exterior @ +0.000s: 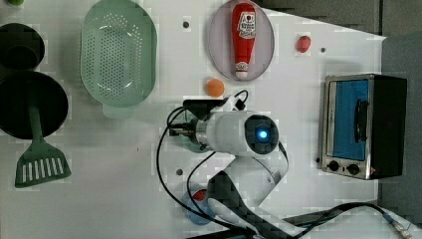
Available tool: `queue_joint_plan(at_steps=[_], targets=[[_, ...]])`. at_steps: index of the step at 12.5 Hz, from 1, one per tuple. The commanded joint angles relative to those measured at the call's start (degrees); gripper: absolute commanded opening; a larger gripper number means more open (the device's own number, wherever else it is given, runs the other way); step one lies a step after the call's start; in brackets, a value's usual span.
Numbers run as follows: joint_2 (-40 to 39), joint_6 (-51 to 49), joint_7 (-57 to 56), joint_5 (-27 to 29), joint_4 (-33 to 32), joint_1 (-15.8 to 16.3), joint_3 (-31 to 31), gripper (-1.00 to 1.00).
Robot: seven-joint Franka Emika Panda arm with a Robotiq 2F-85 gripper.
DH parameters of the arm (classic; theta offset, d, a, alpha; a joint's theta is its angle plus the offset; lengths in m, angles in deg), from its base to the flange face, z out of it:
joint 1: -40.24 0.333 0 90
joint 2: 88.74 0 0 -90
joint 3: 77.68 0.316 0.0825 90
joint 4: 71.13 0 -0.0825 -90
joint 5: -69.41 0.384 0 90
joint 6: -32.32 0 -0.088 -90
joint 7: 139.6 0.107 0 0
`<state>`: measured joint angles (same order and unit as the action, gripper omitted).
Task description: Drag mug right to left.
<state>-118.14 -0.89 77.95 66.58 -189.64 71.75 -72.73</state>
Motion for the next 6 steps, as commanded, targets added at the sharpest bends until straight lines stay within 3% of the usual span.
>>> queue_joint_plan(at_steps=[1,6], targets=[[-0.5,-1.6,5.7,0.2,2.8,3.1,-0.6,-0.65],[-2.4,-1.7,5.8,0.2,5.7,3.8,-0.6,-0.59]])
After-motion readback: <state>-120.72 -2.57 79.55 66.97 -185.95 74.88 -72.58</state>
